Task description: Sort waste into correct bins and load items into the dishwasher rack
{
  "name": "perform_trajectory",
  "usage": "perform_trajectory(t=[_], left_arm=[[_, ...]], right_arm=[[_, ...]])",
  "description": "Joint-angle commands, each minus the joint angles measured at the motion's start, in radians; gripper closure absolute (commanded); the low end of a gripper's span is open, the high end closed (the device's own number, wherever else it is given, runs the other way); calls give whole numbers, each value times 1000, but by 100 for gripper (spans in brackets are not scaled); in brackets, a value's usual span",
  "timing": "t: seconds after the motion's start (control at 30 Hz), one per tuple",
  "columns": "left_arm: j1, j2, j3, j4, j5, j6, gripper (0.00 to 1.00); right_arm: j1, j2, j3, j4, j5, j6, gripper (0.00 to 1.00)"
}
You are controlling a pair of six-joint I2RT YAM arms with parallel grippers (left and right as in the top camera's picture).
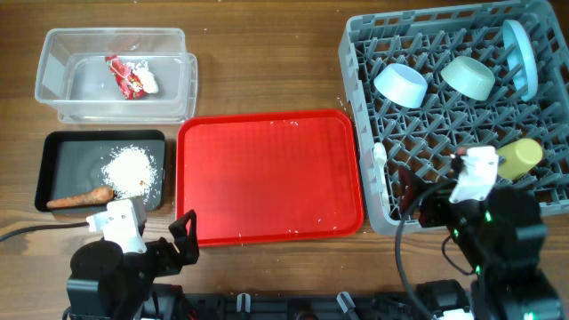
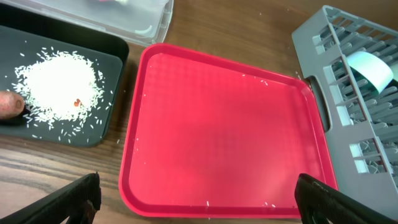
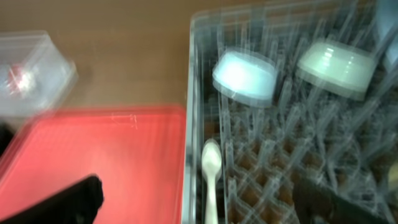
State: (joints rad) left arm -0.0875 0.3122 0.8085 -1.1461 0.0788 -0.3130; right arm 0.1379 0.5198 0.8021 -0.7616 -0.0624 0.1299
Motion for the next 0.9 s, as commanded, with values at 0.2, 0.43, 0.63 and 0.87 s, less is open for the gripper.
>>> perform_trajectory(t=[0.2, 0.43, 0.63, 0.87], left_arm=[[4, -5, -5, 0, -6, -9, 0], [4, -5, -5, 0, -6, -9, 0], [4, -5, -5, 0, -6, -9, 0], [4, -5, -5, 0, -6, -9, 0]], right_arm=[[-27, -423, -597, 767, 40, 2, 0], [-74, -517, -772, 843, 40, -8, 0], [-74, -517, -797, 762, 3, -43, 0], [-74, -515, -797, 763, 3, -45, 0]])
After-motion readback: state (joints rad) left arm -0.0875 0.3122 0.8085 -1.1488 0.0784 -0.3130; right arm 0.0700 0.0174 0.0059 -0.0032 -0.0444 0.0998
